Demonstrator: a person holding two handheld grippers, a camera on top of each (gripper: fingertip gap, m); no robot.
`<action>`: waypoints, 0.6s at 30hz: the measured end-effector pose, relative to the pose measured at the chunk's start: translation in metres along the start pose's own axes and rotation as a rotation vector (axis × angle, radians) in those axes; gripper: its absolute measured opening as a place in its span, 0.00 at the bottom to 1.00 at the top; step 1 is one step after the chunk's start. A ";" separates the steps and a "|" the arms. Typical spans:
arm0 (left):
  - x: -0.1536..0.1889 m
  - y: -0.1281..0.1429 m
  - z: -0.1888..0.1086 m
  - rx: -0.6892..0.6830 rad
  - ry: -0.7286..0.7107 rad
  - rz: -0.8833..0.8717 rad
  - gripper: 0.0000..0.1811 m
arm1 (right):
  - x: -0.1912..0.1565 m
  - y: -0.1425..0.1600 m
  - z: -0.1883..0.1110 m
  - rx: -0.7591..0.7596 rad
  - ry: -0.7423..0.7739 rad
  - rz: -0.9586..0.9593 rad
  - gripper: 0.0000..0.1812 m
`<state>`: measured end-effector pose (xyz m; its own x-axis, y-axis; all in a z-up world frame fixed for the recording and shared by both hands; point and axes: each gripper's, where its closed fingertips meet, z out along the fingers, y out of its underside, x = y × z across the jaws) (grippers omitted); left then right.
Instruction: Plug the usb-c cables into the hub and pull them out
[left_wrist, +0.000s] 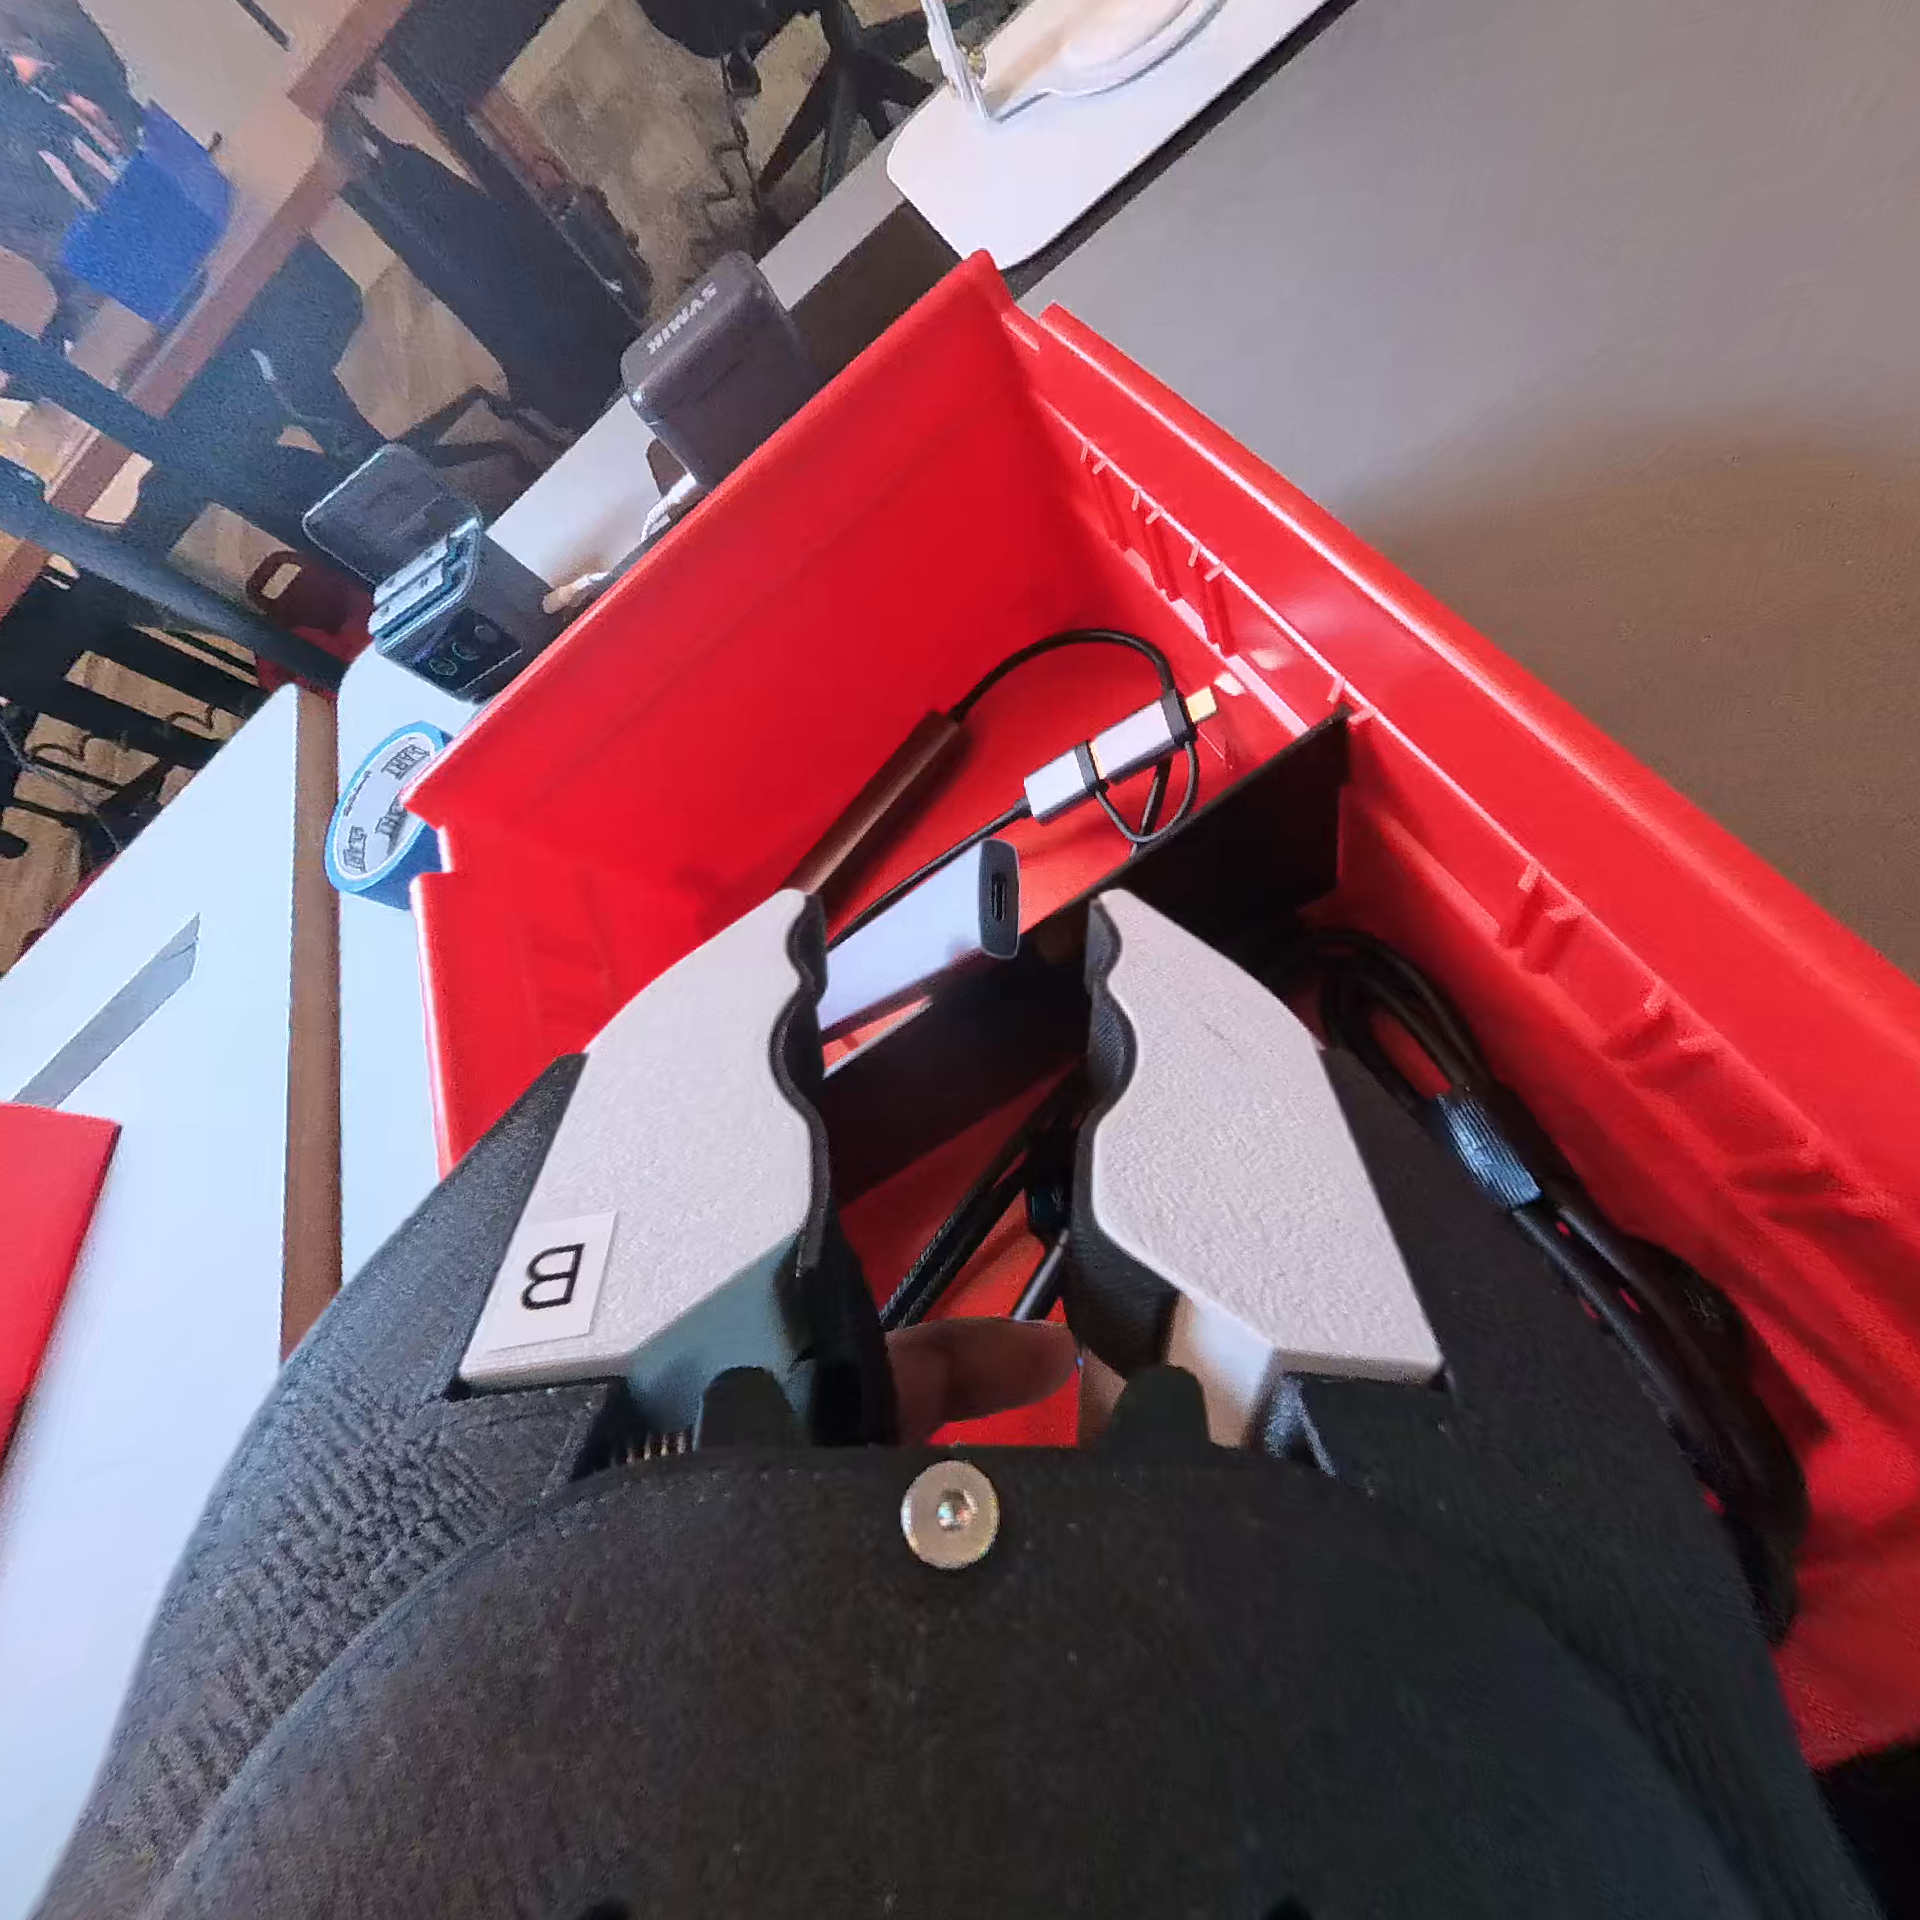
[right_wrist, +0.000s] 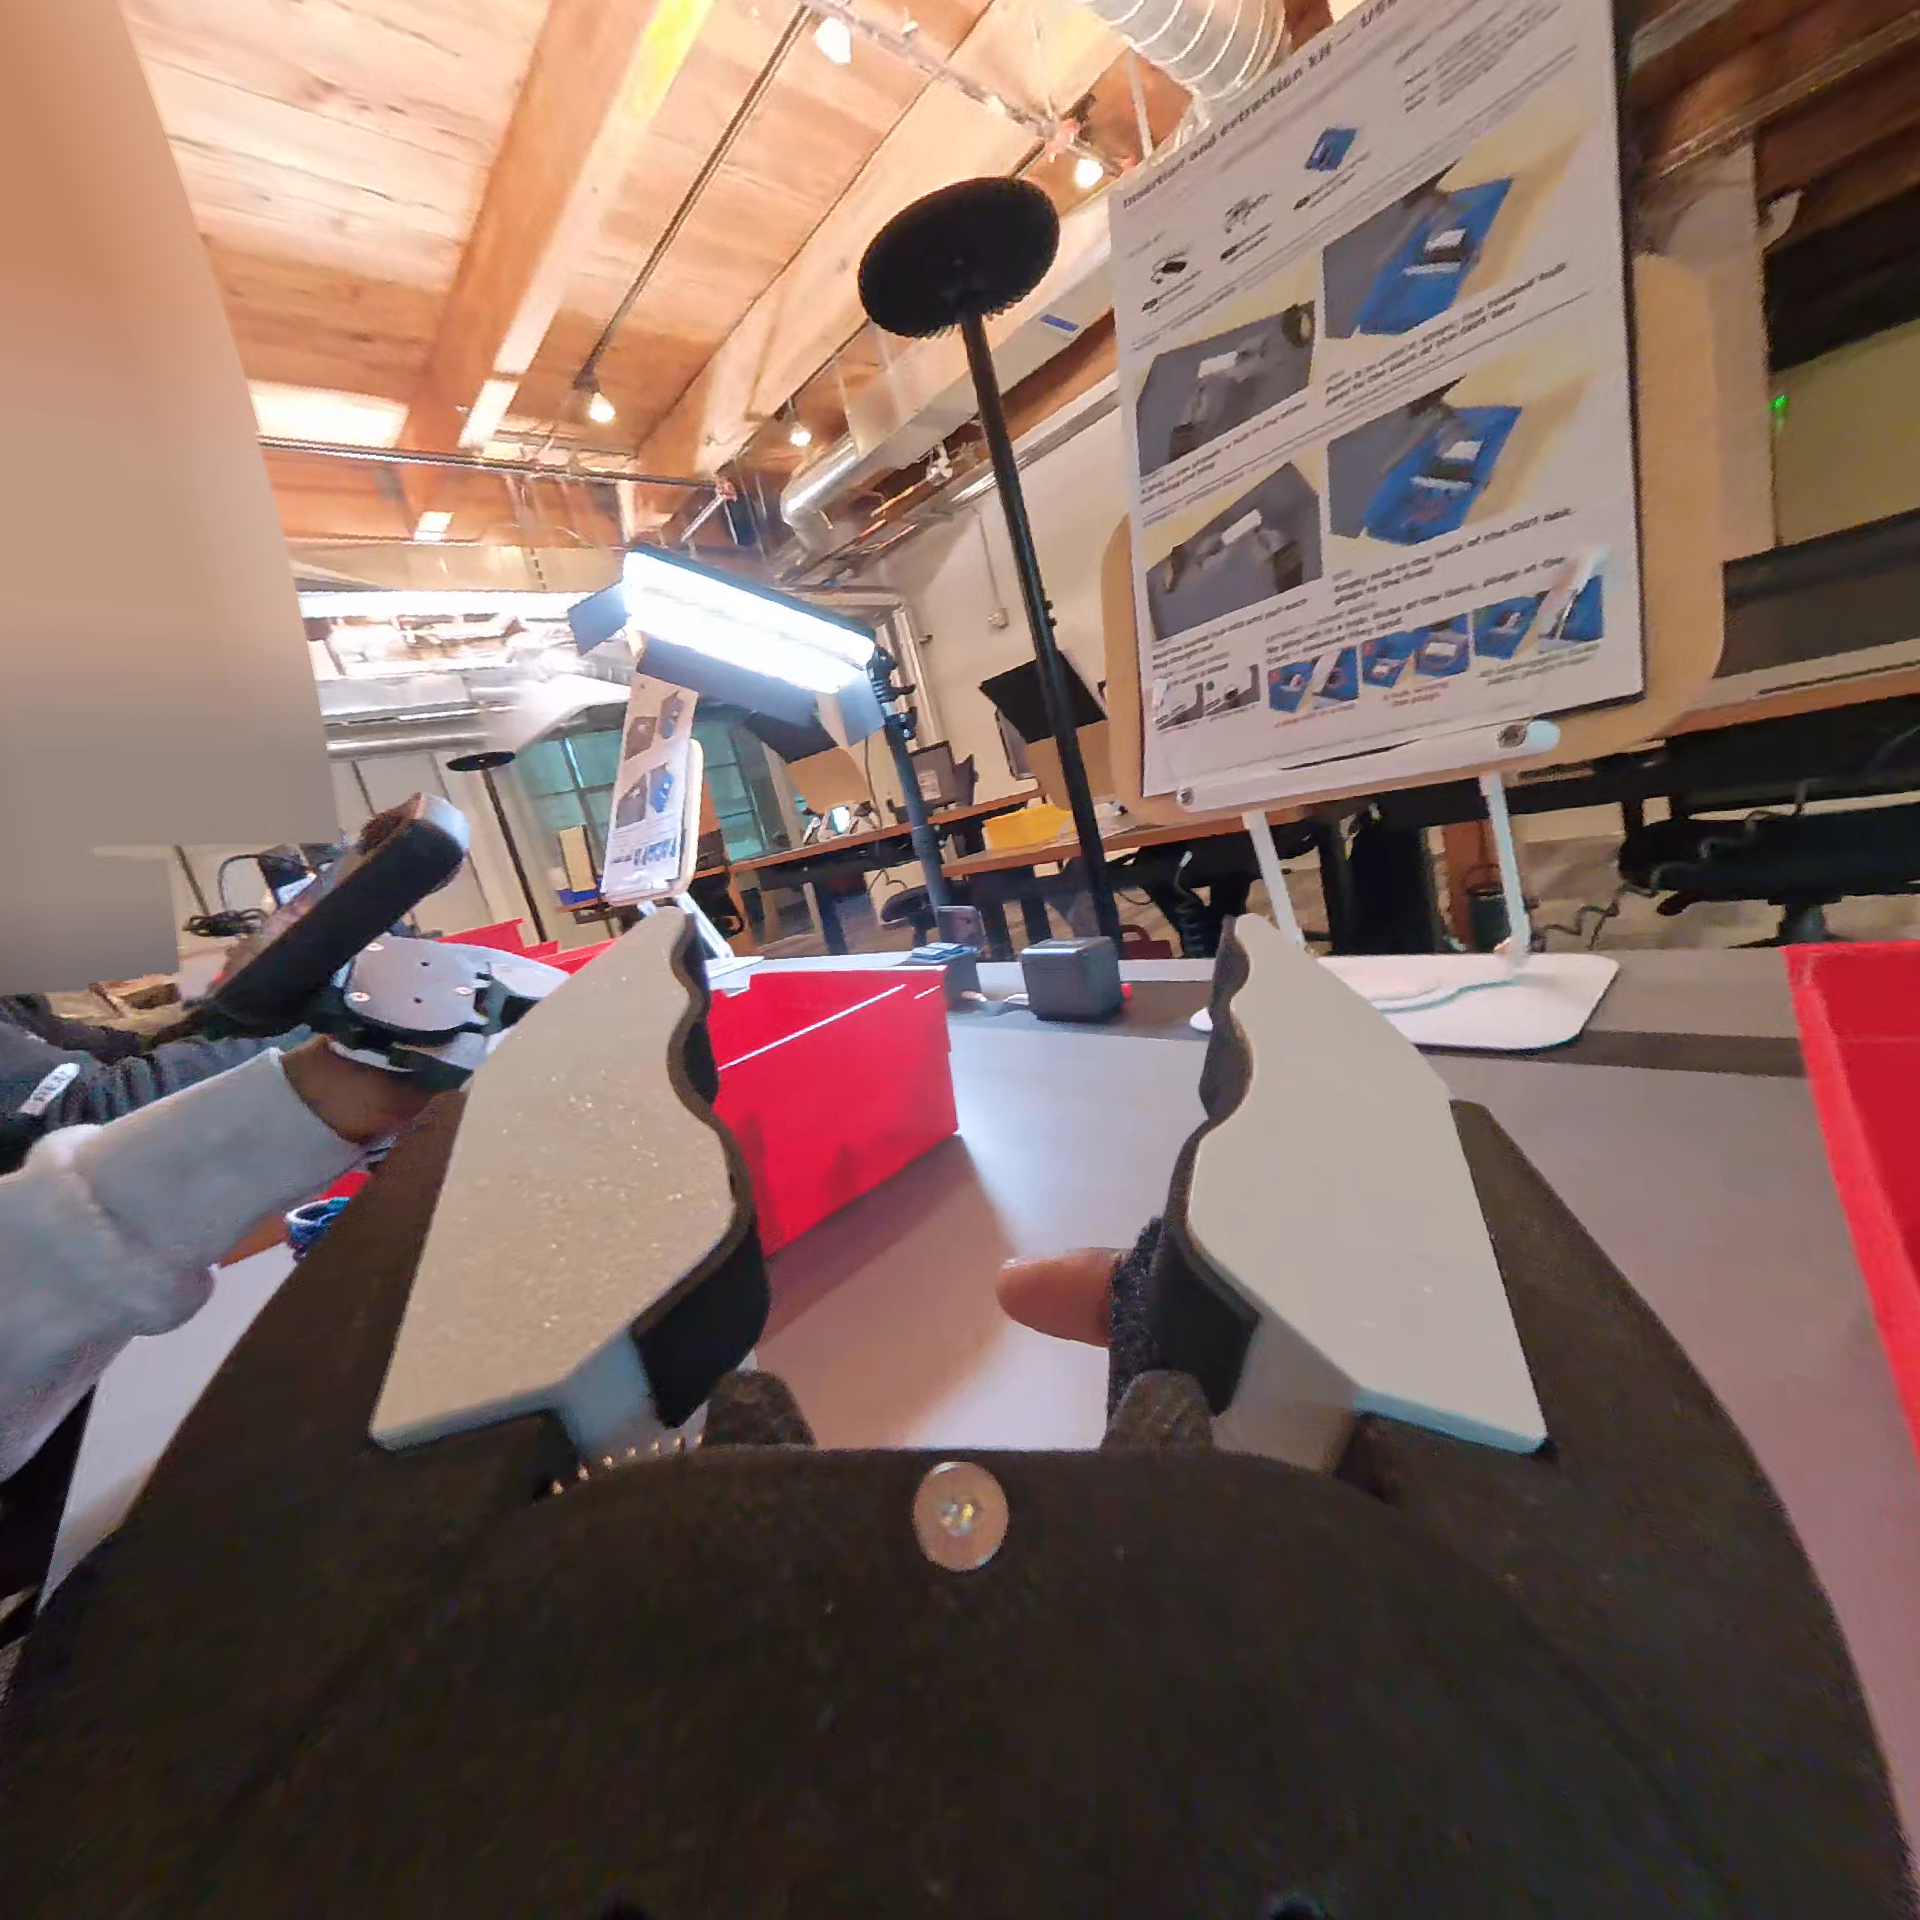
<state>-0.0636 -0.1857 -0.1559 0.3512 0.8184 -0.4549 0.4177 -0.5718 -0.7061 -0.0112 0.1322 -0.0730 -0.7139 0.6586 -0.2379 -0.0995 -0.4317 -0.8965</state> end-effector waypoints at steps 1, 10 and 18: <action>0.000 0.001 0.003 -0.006 0.003 0.004 0.25 | -0.002 0.002 0.001 -0.008 -0.007 0.000 0.52; -0.038 -0.035 -0.024 0.208 -0.270 0.161 0.05 | 0.001 0.020 0.004 -0.111 0.042 -0.134 0.47; -0.091 -0.094 -0.112 0.515 -0.543 0.149 0.05 | 0.073 0.074 -0.015 -0.579 0.458 -0.324 0.30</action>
<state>-0.0414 -0.2129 0.0128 -0.1435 0.7242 -0.6745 -0.0921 -0.6884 -0.7195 -0.0604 0.1575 -0.1624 -0.3435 0.9378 0.0506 0.2120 0.1299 -0.9686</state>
